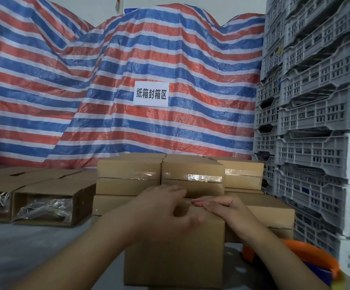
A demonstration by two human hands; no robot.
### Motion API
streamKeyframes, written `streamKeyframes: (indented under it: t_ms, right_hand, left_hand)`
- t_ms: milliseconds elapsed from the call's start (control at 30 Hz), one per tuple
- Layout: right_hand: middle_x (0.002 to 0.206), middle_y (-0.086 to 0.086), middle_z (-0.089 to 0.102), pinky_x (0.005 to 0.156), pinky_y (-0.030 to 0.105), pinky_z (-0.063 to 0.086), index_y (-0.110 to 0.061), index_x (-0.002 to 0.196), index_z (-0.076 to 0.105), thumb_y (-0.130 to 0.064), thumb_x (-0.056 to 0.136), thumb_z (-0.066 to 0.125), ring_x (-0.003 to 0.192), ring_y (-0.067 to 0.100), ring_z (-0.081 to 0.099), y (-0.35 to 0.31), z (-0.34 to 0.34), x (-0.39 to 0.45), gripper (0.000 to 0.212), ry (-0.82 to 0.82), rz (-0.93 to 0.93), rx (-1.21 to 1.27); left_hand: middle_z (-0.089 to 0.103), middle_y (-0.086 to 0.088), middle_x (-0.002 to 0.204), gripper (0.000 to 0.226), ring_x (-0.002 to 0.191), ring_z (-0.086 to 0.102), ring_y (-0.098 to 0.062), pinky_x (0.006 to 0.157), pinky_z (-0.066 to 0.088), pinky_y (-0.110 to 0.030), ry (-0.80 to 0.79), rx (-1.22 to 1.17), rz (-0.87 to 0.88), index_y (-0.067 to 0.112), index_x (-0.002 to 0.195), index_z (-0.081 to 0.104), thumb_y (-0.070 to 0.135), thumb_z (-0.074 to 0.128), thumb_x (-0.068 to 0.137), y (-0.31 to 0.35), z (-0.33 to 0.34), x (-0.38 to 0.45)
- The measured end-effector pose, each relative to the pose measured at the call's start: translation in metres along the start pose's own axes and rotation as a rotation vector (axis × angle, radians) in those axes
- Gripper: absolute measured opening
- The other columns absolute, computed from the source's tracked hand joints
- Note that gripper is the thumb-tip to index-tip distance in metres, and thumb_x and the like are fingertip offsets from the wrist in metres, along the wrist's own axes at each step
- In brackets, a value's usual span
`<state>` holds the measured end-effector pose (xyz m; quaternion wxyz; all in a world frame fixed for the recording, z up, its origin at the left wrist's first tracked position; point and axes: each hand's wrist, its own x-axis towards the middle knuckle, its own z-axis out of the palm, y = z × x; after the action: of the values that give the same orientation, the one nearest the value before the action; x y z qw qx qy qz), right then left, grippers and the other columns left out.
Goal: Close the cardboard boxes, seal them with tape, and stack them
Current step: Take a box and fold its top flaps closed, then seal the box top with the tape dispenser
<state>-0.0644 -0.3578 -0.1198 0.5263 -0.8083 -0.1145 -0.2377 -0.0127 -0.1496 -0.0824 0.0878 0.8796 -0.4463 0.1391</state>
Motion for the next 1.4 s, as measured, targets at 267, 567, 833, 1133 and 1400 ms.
streamKeyframes:
  t_ms: [267, 567, 833, 1133, 1400]
  right_hand:
    - [0.109, -0.008, 0.076, 0.094, 0.020, 0.046, -0.033, 0.088, 0.082, -0.010, 0.097, 0.059, 0.109, 0.006, 0.067, 0.003, 0.001, 0.001, 0.034, 0.014, 0.029, -0.009]
    - [0.088, -0.010, 0.061, 0.059, 0.024, 0.039, -0.031, 0.085, 0.058, -0.040, 0.099, 0.051, 0.079, 0.007, 0.057, -0.033, -0.030, -0.019, 0.018, 0.154, 0.161, -0.956]
    - [0.092, -0.005, 0.056, 0.064, 0.032, 0.041, -0.028, 0.097, 0.050, -0.079, 0.086, 0.037, 0.081, 0.017, 0.057, -0.002, -0.059, -0.082, 0.054, 0.209, 0.516, -1.377]
    - [0.076, -0.009, 0.049, 0.058, 0.031, 0.039, -0.028, 0.082, 0.047, -0.078, 0.087, 0.033, 0.086, 0.013, 0.067, 0.028, -0.058, -0.099, 0.052, 0.311, 0.452, -1.347]
    - [0.078, -0.010, 0.051, 0.059, 0.029, 0.042, -0.031, 0.093, 0.056, -0.080, 0.087, 0.036, 0.070, 0.012, 0.053, 0.019, -0.056, -0.098, 0.053, 0.312, 0.496, -1.382]
  left_hand:
    - [0.029, 0.006, 0.159, 0.079, 0.141, 0.032, -0.013, 0.112, 0.028, -0.030, -0.057, 0.130, 0.024, 0.029, 0.153, 0.024, 0.075, 0.031, 0.089, -0.002, 0.014, -0.003]
    - [0.037, 0.006, 0.154, 0.079, 0.132, 0.042, -0.012, 0.103, 0.037, -0.029, -0.042, 0.088, 0.024, 0.028, 0.152, 0.027, 0.076, 0.030, 0.089, -0.004, 0.015, -0.003]
    - [0.039, 0.005, 0.153, 0.077, 0.134, 0.042, -0.014, 0.105, 0.037, -0.032, -0.014, 0.080, 0.017, 0.026, 0.149, 0.034, 0.075, 0.031, 0.090, -0.004, 0.016, -0.007]
    - [0.034, 0.004, 0.156, 0.080, 0.139, 0.037, -0.016, 0.110, 0.035, -0.037, -0.040, 0.115, 0.000, 0.026, 0.150, 0.031, 0.077, 0.029, 0.088, -0.003, 0.016, -0.006]
    - [0.028, 0.004, 0.160, 0.082, 0.141, 0.034, -0.016, 0.113, 0.031, -0.038, -0.057, 0.178, 0.025, 0.027, 0.154, 0.022, 0.077, 0.027, 0.089, 0.001, 0.009, -0.029]
